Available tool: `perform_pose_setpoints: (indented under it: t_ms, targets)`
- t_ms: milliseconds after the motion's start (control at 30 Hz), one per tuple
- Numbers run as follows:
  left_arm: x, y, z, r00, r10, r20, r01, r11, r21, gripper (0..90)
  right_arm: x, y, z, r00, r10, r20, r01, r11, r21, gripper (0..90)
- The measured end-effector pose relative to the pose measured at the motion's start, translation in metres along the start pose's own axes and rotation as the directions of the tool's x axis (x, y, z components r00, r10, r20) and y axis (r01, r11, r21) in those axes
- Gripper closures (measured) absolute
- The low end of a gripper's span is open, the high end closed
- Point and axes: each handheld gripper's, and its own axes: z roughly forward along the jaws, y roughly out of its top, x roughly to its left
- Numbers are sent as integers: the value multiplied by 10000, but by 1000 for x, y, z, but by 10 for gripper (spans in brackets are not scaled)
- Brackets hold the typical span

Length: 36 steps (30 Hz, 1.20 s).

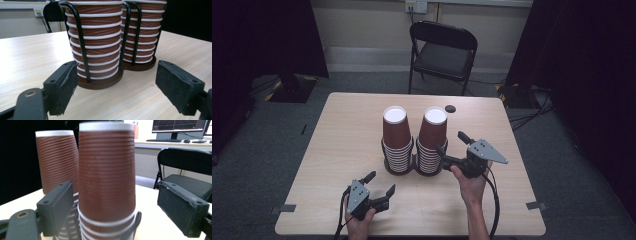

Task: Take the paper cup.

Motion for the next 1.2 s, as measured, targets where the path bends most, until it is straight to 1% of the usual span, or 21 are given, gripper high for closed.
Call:
perform_pose_setpoints:
  t_ms: [33, 167, 200, 333, 400, 433, 467, 533, 700, 733, 800, 833, 867, 933, 967, 1200]
  targets:
    - [0, 0, 0, 10000, -2, 58, 2, 10000, -27, 180, 0, 5, 4, 10000, -62, -54, 62, 10000, 7, 129]
    - [-1, 0, -1, 10000, 88, 11, -88, 10000, 40, 180, 0, 11, 9, 9997, 10, -240, -11, 10000, -3, 129]
    - [-1, 0, -1, 9999, 121, 15, -121, 9999, 64, 180, 0, 12, 11, 9997, -56, -251, 56, 10000, 11, 129]
    - [-1, 0, -1, 10000, 4, -22, -4, 10000, -16, 172, -2, 19, 19, 9992, -36, -386, 38, 10000, 34, 128]
    - [0, 0, -1, 10000, -3, 30, 3, 10000, -13, 165, -2, 22, 23, 9990, -58, -442, 60, 10000, 51, 128]
    - [0, 0, -1, 10000, -24, 2, 24, 10000, -35, 165, -2, 25, 26, 9992, -67, -404, 71, 9999, 87, 127]
    - [0, 0, -2, 10000, 1, -13, -1, 10000, -24, 165, -2, 25, 26, 9992, -67, -404, 71, 9999, 87, 127]
    - [-1, 0, -1, 10000, 11, -5, -11, 10000, 2, 165, -2, 27, 31, 9986, 7, -520, -2, 10000, 98, 127]
    - [0, 0, -2, 10000, -16, -9, 15, 10000, -20, 166, -2, 29, 39, 9978, 11, -664, -2, 9999, 138, 128]
    - [0, 0, -2, 10000, -27, -4, 27, 10000, -20, 165, -2, 29, 41, 9971, 34, -763, -25, 9999, 130, 129]
    - [0, 0, -2, 10000, -20, 4, 20, 10000, -17, 165, -1, 30, 46, 9963, 69, -854, -50, 9997, 229, 128]
    - [-1, 0, -2, 10000, -12, 1, 12, 10000, -17, 165, -1, 30, 49, 9962, 9, -869, 14, 9996, 264, 127]
    - [0, 0, -2, 10000, 13, -4, -13, 10000, -16, 165, -2, 28, 55, 9954, 121, -947, -89, 9994, 335, 127]
    - [0, -1, -2, 10000, -31, 22, 31, 10000, -32, 165, -2, 28, 57, 9955, 162, -938, -128, 9993, 363, 127]
    - [0, -1, -2, 10000, -33, 27, 33, 10000, -36, 165, -2, 26, 60, 9963, 76, -852, -36, 9989, 476, 127]
    - [0, 0, -2, 10000, -10, 52, 10, 10000, -9, 165, -4, 18, 70, 9950, 269, -963, -186, 9961, 862, 123]
